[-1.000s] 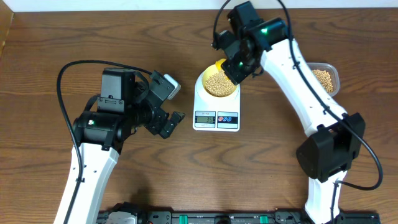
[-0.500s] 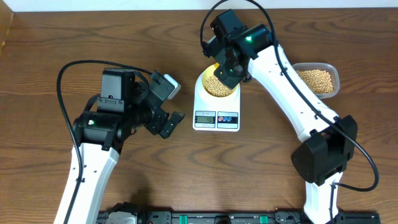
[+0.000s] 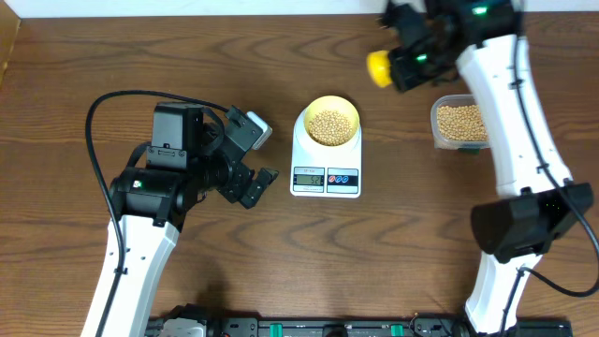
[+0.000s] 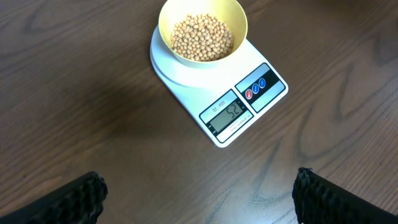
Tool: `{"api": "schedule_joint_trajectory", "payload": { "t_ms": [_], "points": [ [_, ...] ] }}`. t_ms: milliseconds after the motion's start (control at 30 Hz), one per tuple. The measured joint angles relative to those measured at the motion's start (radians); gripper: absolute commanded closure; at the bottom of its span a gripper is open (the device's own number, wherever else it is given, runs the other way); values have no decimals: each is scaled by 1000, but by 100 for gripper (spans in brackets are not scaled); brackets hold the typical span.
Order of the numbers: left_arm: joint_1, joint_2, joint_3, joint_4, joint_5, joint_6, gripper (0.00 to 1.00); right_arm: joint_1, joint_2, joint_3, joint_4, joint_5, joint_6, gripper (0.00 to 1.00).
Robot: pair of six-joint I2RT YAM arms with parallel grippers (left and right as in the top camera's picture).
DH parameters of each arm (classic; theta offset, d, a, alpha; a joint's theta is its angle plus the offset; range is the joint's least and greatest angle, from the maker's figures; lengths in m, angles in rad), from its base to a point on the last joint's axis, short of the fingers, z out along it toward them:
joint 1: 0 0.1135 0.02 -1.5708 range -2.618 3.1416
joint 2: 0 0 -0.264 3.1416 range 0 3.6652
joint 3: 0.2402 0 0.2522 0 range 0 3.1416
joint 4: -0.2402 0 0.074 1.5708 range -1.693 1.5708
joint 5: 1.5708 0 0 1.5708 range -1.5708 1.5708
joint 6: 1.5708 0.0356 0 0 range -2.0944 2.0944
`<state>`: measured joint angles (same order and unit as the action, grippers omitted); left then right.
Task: Scoop item into bowl and weigh 50g on scale
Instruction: 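Pull the scoop back toward the soybean tub with the right gripper, then bring the scoop back over the yellow bowl with the right gripper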
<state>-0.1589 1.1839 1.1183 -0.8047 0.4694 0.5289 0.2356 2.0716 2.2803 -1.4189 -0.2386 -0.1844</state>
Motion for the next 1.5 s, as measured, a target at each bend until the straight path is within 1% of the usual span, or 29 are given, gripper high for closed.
{"api": "schedule_joint_trajectory", "payload": {
  "t_ms": [133, 367, 533, 600, 733, 900, 1200, 1500],
  "points": [
    [0, 0, 0, 0, 0, 0, 2, -104, 0, 3, -54, -8, 20, 99],
    [0, 0, 0, 0, 0, 0, 2, -255, 0, 3, -93, 10, 31, 99],
    [0, 0, 0, 0, 0, 0, 2, -309, 0, 3, -99, 11, 33, 99],
    [0, 0, 0, 0, 0, 0, 3, -311, 0, 3, -95, -14, 13, 99],
    [0, 0, 0, 0, 0, 0, 2, -297, 0, 3, -62, -109, -32, 99],
    [0, 0, 0, 0, 0, 0, 3, -214, 6, 3, -56, -183, -82, 99],
    [0, 0, 0, 0, 0, 0, 3, -17, 41, 3, -14, -219, -161, 99],
    [0, 0, 0, 0, 0, 0, 2, 58, 75, 3, -12, -219, -179, 99]
  ]
}}
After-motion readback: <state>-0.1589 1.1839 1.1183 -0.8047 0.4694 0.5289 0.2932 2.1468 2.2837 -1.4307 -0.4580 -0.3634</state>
